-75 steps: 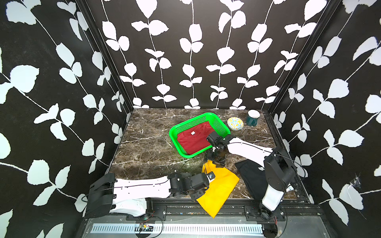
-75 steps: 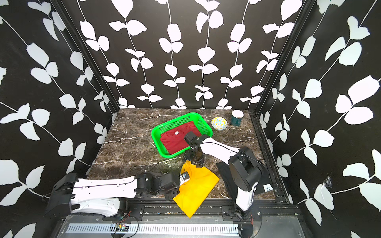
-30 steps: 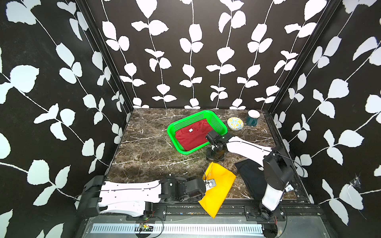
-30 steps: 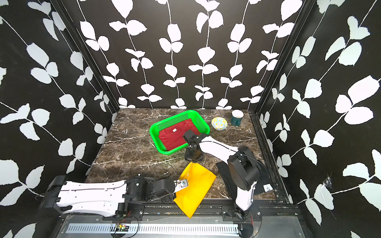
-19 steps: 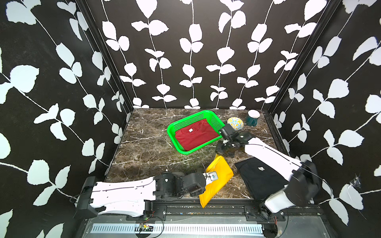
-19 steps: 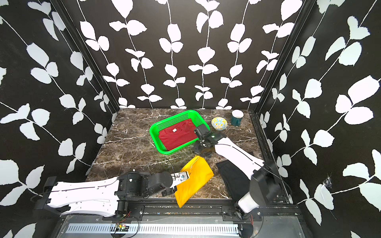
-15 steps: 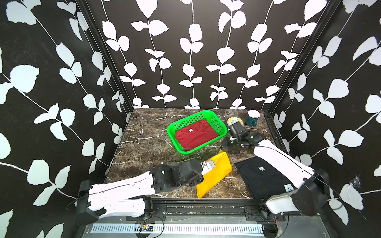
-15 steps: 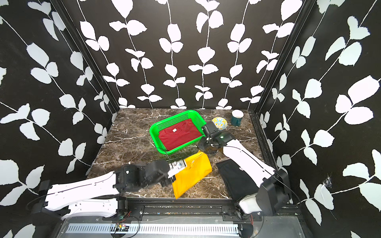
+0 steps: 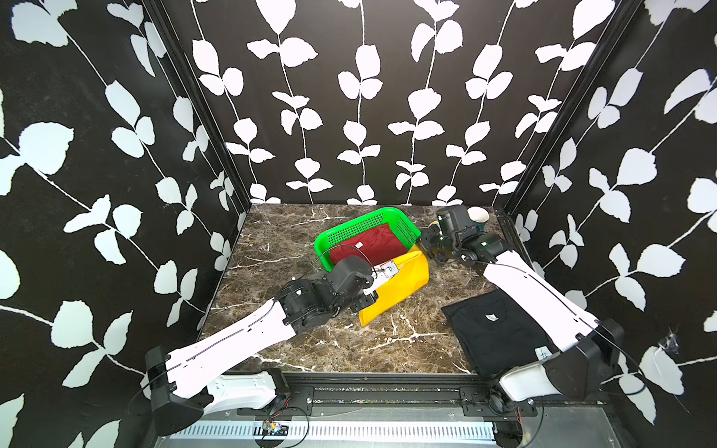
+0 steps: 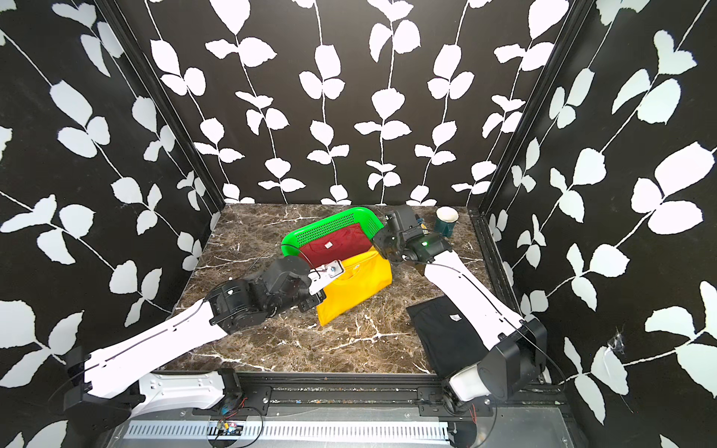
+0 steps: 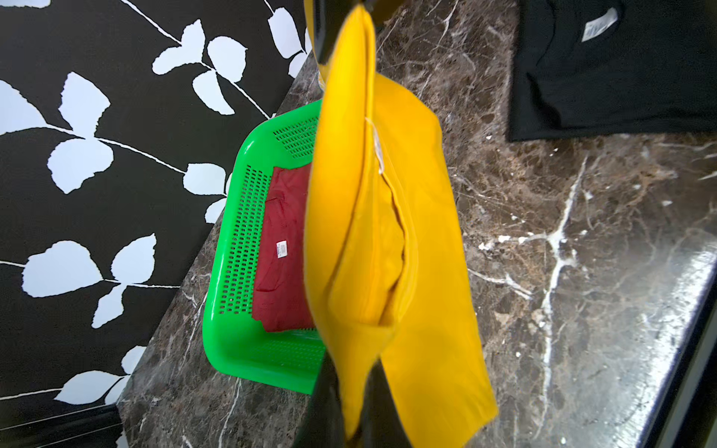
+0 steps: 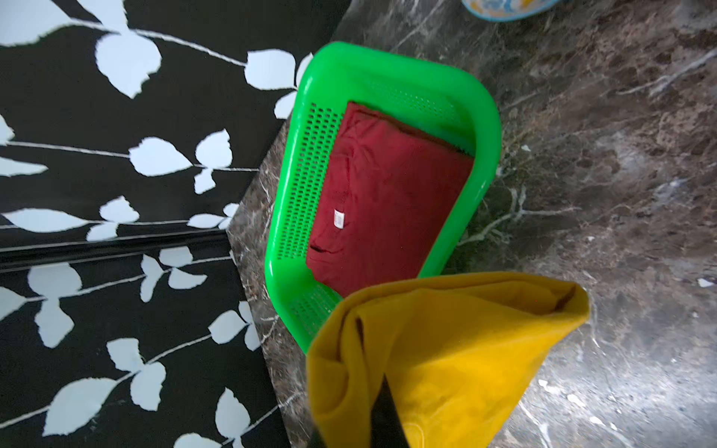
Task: Put the folded t-shirts into the basket
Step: Pick up the T-shirt from the center of the board, then place the T-shirt in the bin.
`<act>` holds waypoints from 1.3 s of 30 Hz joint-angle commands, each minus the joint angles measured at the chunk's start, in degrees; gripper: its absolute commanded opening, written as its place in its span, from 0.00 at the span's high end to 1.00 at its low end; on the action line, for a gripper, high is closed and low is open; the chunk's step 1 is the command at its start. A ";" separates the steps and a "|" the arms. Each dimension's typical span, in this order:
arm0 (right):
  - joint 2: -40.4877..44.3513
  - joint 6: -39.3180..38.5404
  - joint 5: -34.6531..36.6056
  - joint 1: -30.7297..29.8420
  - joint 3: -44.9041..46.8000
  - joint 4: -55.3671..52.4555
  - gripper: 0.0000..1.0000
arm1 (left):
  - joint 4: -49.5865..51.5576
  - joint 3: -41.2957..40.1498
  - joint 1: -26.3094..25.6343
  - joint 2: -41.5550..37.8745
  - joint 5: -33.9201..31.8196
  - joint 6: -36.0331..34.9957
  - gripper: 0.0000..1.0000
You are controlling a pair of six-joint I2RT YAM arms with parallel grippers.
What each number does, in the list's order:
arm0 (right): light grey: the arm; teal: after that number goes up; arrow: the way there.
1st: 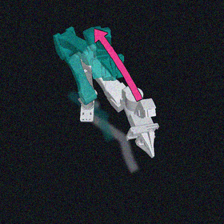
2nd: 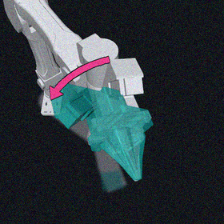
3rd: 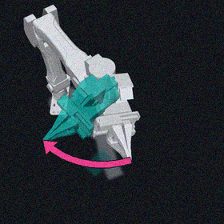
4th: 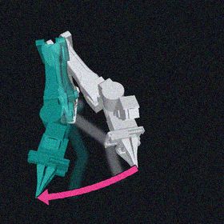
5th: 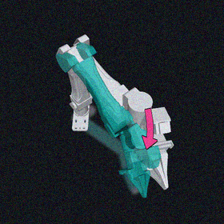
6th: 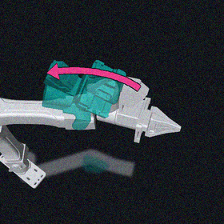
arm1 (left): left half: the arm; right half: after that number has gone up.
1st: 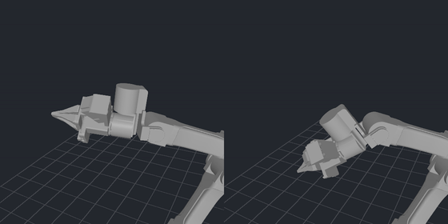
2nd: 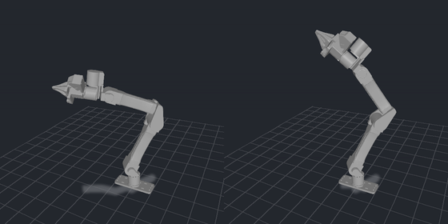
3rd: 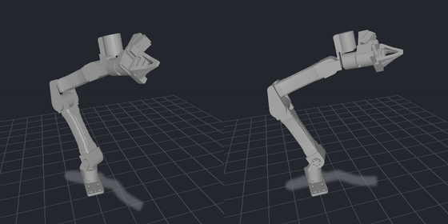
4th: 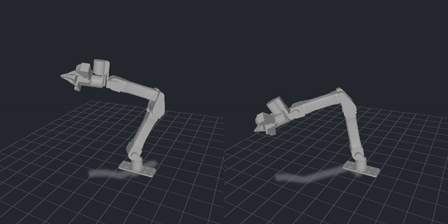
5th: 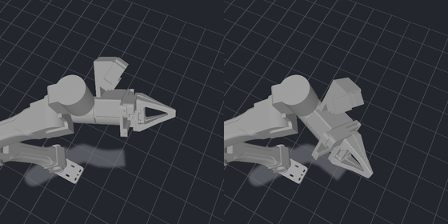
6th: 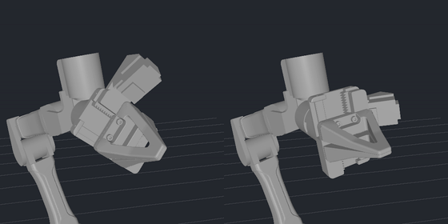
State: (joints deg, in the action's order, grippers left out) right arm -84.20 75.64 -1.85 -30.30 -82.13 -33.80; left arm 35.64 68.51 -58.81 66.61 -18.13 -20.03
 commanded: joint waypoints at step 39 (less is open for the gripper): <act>-45.95 2.41 6.90 1.15 -36.66 6.38 1.00 | -18.32 5.36 29.45 35.02 3.80 -6.09 1.00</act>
State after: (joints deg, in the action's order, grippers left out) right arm -130.67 77.17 4.25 -29.56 -119.92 -30.37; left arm 19.03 73.21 -29.91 100.51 -11.07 -24.51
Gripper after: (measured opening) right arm 0.076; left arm 0.063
